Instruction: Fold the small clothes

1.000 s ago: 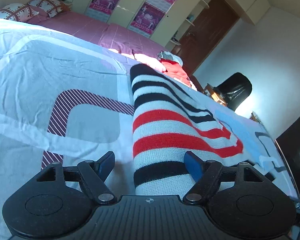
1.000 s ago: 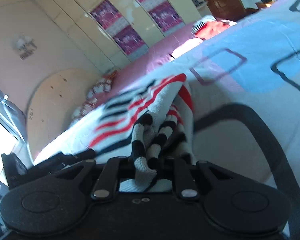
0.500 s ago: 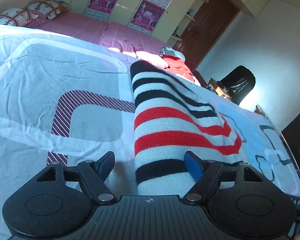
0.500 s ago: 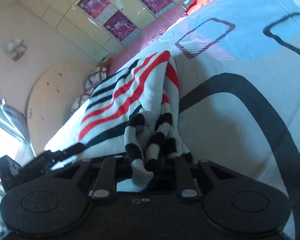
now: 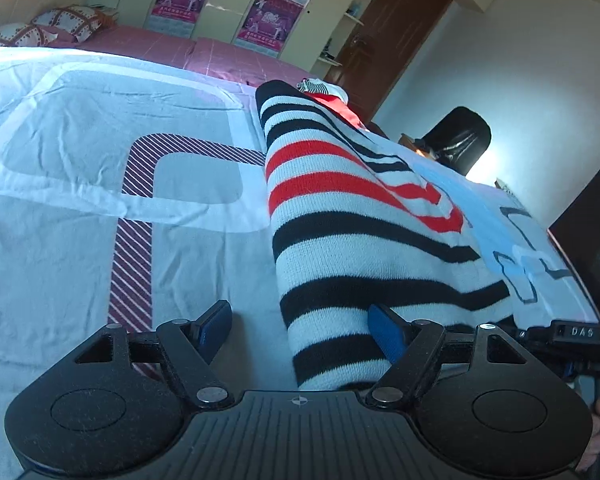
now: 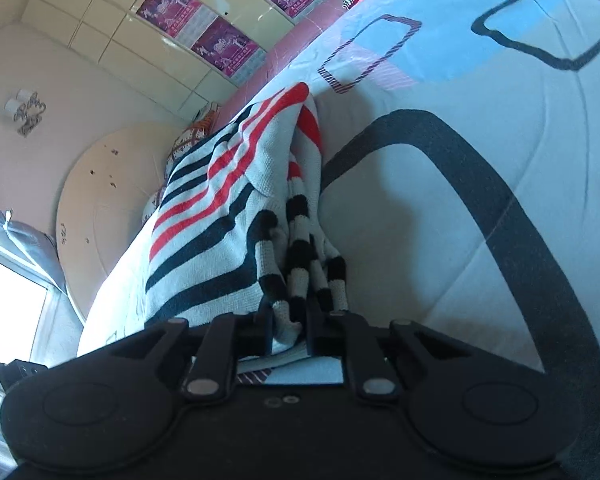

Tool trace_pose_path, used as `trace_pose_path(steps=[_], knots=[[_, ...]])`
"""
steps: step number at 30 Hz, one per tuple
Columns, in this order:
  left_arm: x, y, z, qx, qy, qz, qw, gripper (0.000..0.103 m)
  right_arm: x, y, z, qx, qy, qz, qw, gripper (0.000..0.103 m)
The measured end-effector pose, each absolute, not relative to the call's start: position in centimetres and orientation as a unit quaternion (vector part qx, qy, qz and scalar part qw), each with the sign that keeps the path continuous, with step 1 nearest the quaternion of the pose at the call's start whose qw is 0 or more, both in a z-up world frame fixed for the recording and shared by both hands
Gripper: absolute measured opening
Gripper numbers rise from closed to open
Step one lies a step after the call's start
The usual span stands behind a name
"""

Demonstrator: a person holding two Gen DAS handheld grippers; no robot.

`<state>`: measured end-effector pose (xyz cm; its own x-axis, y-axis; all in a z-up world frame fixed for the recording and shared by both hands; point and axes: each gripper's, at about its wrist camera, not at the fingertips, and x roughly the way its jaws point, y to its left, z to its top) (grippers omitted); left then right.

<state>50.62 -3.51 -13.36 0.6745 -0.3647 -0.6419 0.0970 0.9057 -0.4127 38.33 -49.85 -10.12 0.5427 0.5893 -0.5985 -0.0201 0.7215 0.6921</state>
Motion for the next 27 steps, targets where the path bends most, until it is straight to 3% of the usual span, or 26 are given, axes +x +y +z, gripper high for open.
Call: trace_pose_path(steps=[4,12,16,18,20,27], knots=[[49.9,-3.5,-11.6,-0.144,0.369,-0.120,0.910,0.076,37.7,-50.1,-7.2,0.269,0.405,0.184,0.854,0.031],[54.3,-4.5,-9.4,-0.167,0.327,-0.109,0.924,0.076,41.8,-46.2,-4.1,0.145,0.325,0.209,0.911,0.033],[57.1,-6.0,-11.1,-0.150,0.372,-0.095,0.911,0.076,43.5,-43.6,-6.3,0.049,0.357,0.190,0.913,0.033],[57.2,-5.7,-11.6,-0.167,0.374,-0.099,0.907,0.076,43.1,-43.3,-6.8,0.015,0.344,0.193,0.919,0.038],[57.2,-5.8,-11.4,-0.160,0.373,-0.099,0.909,0.076,43.2,-43.6,-6.6,0.011,0.349,0.192,0.917,0.043],[58.7,-6.6,-9.2,-0.123,0.348,-0.093,0.925,0.076,44.6,-45.2,-4.6,0.033,0.307,0.191,0.932,0.038]])
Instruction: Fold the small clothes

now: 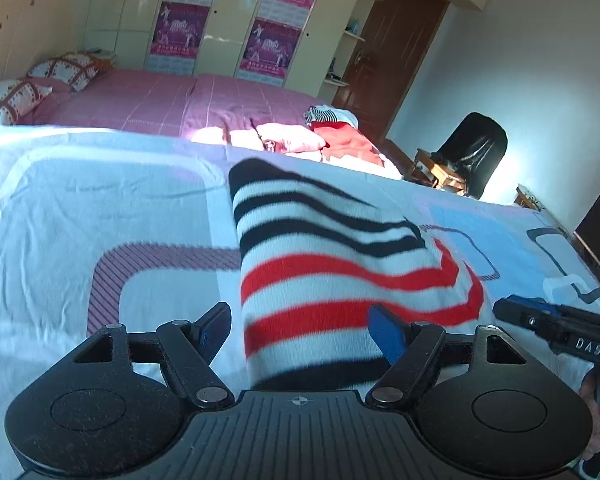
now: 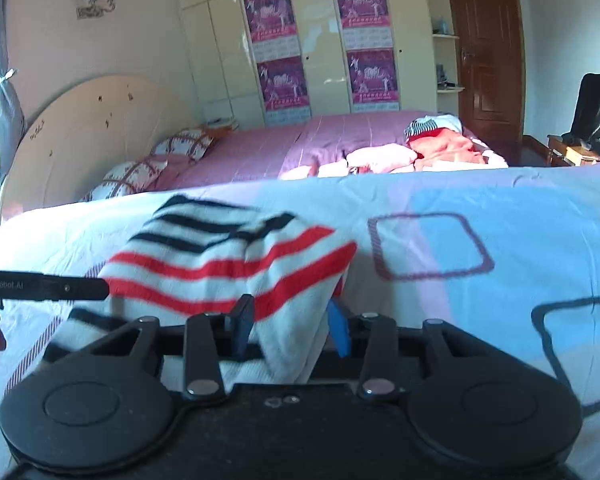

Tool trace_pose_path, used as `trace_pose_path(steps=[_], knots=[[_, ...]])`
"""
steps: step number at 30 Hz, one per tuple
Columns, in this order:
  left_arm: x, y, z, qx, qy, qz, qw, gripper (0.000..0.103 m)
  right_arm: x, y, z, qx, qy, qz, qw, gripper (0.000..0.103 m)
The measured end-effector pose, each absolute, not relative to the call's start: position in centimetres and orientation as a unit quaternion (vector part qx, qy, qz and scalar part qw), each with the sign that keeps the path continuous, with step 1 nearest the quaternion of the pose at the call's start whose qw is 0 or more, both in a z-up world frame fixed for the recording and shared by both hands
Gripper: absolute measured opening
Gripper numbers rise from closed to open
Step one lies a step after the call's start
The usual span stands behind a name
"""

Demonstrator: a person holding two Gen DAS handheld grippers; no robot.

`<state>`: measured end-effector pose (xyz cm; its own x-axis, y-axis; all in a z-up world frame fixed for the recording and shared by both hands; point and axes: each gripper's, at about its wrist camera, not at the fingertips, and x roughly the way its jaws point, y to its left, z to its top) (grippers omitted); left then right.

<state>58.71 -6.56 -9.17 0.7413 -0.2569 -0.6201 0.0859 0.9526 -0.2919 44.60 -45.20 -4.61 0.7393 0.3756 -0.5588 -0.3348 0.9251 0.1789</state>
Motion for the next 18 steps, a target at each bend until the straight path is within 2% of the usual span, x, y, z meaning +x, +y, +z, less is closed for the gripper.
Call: trace_pose_path(steps=[9,12,14,18], knots=[[63.4,-7.4,-9.1,-0.088,0.351,-0.091,0.928,0.076,50.2,-45.1,-4.7,0.040,0.297,0.186,0.936,0.035],[65.1,-7.3,-10.4,-0.086,0.374,-0.083,0.920,0.076,52.5,-44.6,-6.5,0.025,0.340,0.176,0.924,0.032],[65.7,-7.0,-11.3,-0.098,0.386,-0.089,0.913,0.076,53.5,-44.4,-8.2,0.016,0.373,0.163,0.913,0.034],[64.9,-6.9,-10.3,-0.099,0.381,-0.089,0.915,0.076,52.6,-45.5,-7.3,0.043,0.360,0.162,0.918,0.038]])
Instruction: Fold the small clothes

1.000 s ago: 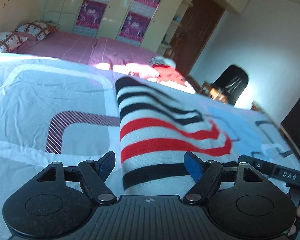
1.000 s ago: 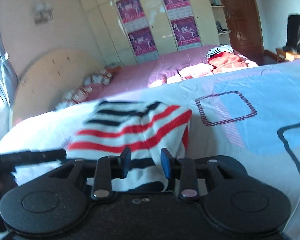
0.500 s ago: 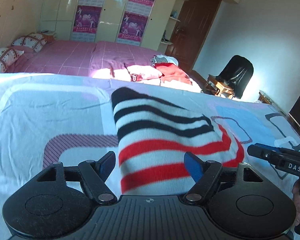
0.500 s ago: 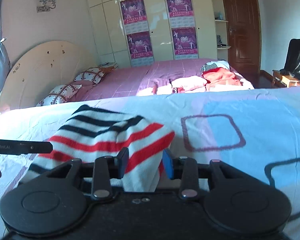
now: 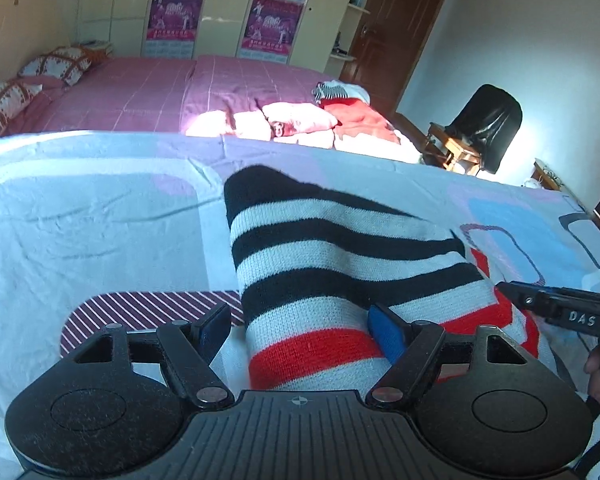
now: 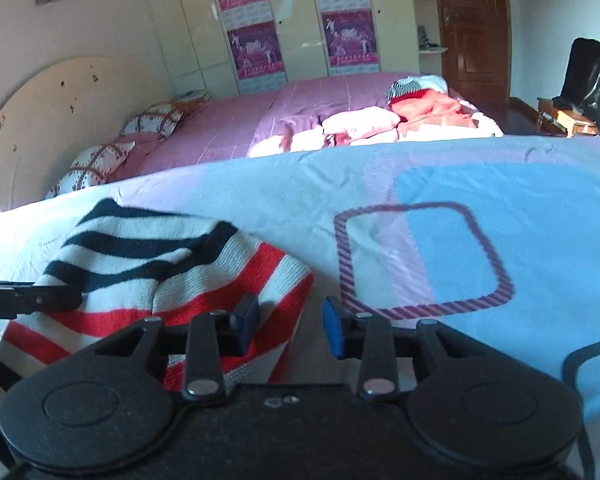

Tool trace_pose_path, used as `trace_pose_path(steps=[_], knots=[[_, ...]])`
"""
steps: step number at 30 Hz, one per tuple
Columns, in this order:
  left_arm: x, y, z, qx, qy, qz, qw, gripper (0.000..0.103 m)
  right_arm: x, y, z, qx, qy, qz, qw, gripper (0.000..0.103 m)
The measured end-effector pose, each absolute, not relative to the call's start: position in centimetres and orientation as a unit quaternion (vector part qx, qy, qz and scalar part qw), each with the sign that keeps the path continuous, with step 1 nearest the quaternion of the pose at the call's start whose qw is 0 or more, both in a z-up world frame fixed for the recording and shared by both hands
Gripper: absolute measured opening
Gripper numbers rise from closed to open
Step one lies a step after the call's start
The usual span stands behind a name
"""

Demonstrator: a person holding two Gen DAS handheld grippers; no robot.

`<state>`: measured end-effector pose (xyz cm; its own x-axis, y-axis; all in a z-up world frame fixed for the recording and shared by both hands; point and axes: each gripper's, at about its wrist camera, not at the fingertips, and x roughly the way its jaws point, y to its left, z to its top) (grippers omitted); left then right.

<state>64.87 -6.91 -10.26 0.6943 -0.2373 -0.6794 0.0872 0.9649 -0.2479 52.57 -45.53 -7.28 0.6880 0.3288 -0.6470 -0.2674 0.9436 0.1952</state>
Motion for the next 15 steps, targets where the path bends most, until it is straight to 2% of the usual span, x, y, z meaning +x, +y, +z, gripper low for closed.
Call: trace_pose_path(steps=[2,5,9,15], knots=[[63.6,-6.3,-9.8,-0.108,0.372,-0.094,0.917,0.076,51.1,-46.6,-6.2,0.062,0.346,0.175,0.920,0.039],[61.3,-4.5,-10.0,-0.158,0.369,-0.113,0.909,0.076,49.4,-49.2,-5.7,0.129,0.359,0.199,0.903,0.048],[58.5,-3.0,-10.9,-0.220,0.380,-0.150,0.886,0.075,47.7,-52.6,-7.6,0.251,0.409,0.236,0.845,0.052],[57.6,-2.5,-14.3,-0.309,0.414,-0.210,0.830,0.073,47.4,-52.3,-11.1,0.333,0.457,0.274,0.778,0.056]])
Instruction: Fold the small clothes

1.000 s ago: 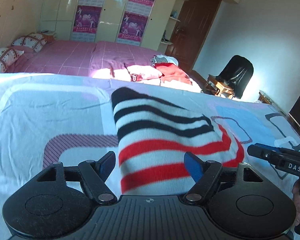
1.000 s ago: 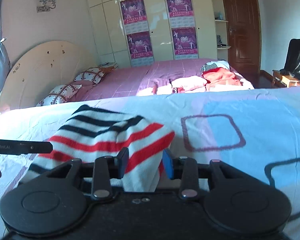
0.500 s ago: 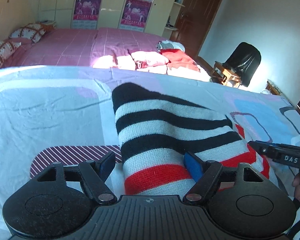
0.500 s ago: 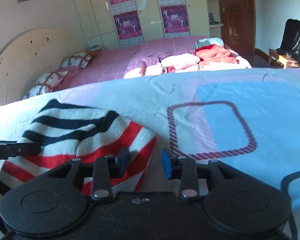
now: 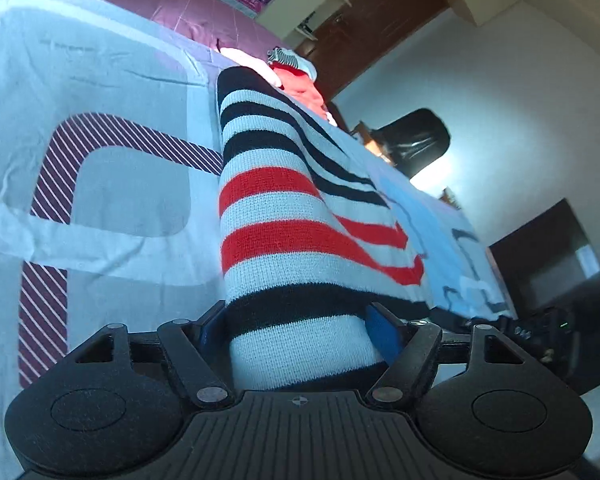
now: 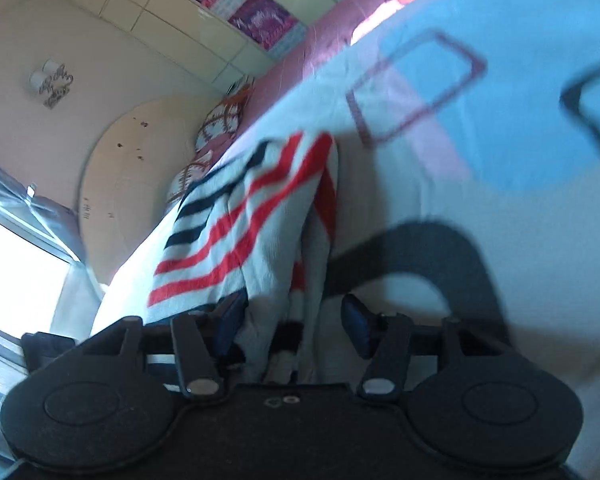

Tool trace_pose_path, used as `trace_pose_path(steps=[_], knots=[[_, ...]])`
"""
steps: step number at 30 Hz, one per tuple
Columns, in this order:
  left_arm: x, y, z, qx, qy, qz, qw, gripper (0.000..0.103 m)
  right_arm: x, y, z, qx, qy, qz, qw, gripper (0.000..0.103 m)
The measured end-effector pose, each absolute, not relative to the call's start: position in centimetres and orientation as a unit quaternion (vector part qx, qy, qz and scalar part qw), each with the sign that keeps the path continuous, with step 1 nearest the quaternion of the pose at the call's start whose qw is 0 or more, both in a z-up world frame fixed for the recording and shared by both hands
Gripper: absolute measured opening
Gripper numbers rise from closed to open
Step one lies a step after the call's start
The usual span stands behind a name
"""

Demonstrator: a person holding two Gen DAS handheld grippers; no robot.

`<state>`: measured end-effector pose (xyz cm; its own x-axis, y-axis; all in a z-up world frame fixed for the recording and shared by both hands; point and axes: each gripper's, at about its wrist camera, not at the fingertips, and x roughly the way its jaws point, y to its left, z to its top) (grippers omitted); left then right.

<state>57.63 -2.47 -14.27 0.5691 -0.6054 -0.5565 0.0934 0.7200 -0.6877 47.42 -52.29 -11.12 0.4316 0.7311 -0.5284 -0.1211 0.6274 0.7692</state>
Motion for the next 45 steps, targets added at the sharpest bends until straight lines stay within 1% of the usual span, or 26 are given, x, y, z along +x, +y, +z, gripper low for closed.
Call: trace_pose_path(steps=[7,11,13,14,16,18,21,23,24,25,26,27,29,34,36,45], knots=[[57.8,-1.8,-14.6,-0.329,0.418,-0.219,0.818,0.072,47.2,-53.2,-11.5,0.356,0.455,0.283,0.766,0.056],[59.4,-1.8,-15.4,-0.363,0.409,-0.233,0.804,0.073,48.9,-52.4,-12.0,0.378,0.453,0.306,0.747,0.060],[60.2,-2.1,-15.4,-0.368,0.411,-0.234,0.801,0.073,49.9,-50.8,-11.7,0.354,0.460,0.311,0.753,0.063],[60.3,-2.1,-15.3,-0.364,0.413,-0.237,0.801,0.073,50.1,-50.3,-11.5,0.344,0.463,0.315,0.754,0.068],[60.3,-2.1,-15.3,-0.358,0.417,-0.243,0.799,0.072,50.0,-50.2,-11.1,0.331,0.467,0.322,0.754,0.067],[60.3,-2.0,-15.4,-0.356,0.417,-0.248,0.798,0.072,49.7,-51.1,-11.2,0.333,0.468,0.327,0.751,0.063],[60.6,-2.4,-15.3,-0.345,0.414,-0.251,0.804,0.073,50.0,-51.4,-11.5,0.339,0.464,0.331,0.748,0.061],[60.8,-2.7,-15.0,-0.336,0.411,-0.247,0.810,0.073,50.3,-50.0,-11.1,0.311,0.462,0.339,0.758,0.066],[61.0,-3.0,-14.9,-0.333,0.410,-0.245,0.813,0.073,50.4,-49.4,-10.9,0.298,0.458,0.341,0.765,0.066],[61.1,-3.2,-14.8,-0.326,0.408,-0.240,0.818,0.072,50.4,-49.1,-10.9,0.290,0.454,0.344,0.769,0.064],[61.1,-3.6,-14.6,-0.316,0.407,-0.237,0.824,0.070,50.3,-49.0,-10.9,0.286,0.450,0.345,0.772,0.057],[61.0,-4.0,-14.4,-0.298,0.407,-0.231,0.832,0.064,50.2,-49.2,-11.1,0.286,0.449,0.342,0.775,0.045],[60.9,-4.4,-14.1,-0.284,0.406,-0.225,0.839,0.060,50.1,-50.1,-11.6,0.302,0.450,0.335,0.771,0.042],[60.3,-4.7,-13.3,-0.271,0.396,-0.212,0.851,0.054,49.1,-50.2,-11.2,0.296,0.439,0.328,0.783,0.040],[59.9,-4.5,-12.9,-0.279,0.388,-0.213,0.852,0.051,48.9,-50.2,-10.9,0.301,0.435,0.328,0.783,0.037],[58.5,-3.8,-10.6,-0.285,0.362,-0.228,0.858,0.050,47.7,-50.0,-7.8,0.301,0.400,0.346,0.793,0.036]])
